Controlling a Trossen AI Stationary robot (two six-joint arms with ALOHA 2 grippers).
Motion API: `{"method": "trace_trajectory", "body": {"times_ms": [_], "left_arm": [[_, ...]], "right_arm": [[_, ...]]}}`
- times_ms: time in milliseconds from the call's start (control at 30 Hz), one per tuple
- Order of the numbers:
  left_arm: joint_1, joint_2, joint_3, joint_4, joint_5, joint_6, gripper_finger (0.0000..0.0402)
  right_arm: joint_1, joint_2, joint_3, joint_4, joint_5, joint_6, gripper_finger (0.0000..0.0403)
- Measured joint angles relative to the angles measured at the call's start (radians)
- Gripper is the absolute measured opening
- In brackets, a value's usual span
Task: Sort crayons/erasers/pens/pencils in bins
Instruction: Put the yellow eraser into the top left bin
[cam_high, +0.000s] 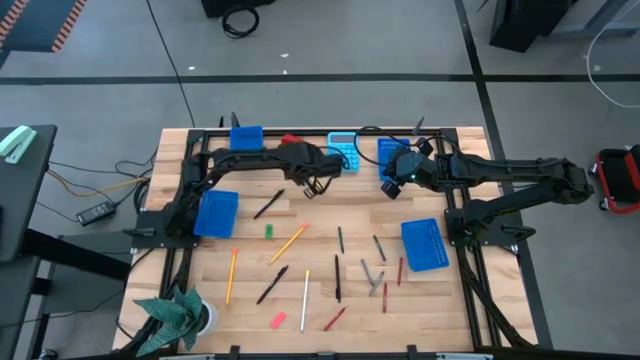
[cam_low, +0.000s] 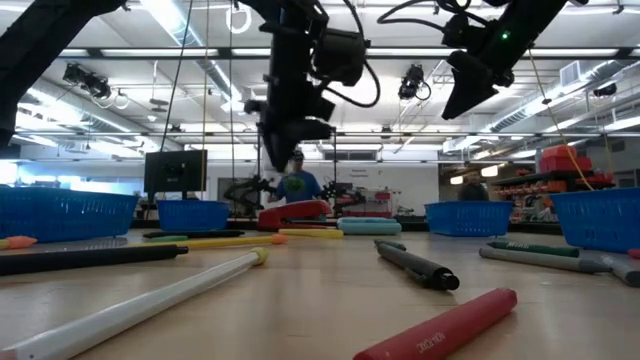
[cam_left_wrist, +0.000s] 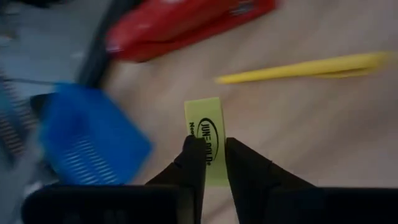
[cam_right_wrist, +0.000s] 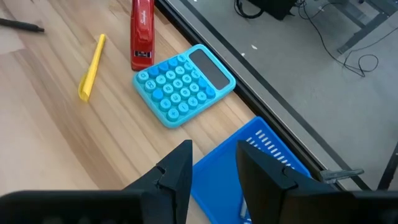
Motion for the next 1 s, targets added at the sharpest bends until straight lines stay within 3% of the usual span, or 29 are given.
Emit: {"method": "trace_trajectory", "body": {"times_ms": [367,533,633,800,1000], "left_arm": [[0.125,0.0,-0.064,-0.159,-0.173,0.022,0.0032],[0.17,0.0,-0.101,-0.191,-0.192,-0.004,0.0017],[0.168,-0.001,-0.118,-0.151,-0.166,-0.009,0.0011],[0.139,-0.001,-0.132,0.027,0.001,-0.03,0.0017],[0.11,-0.001,-0.132,0.083,0.011,0.035,0.0064]], "right_arm": [[0.001,0.0,0.0,-0.056,0.0,0.034,0.0129],[0.001,0.0,0.0,-0.079,0.0,0.052,0.0129],[0.001,0.0,0.0,-0.084,0.0,0.058,0.0129],[0.001,0.0,0.0,-0.084,0.0,0.062,0.0129],[0.001,0.0,0.0,-0.085,0.0,0.062,0.0129]]}}
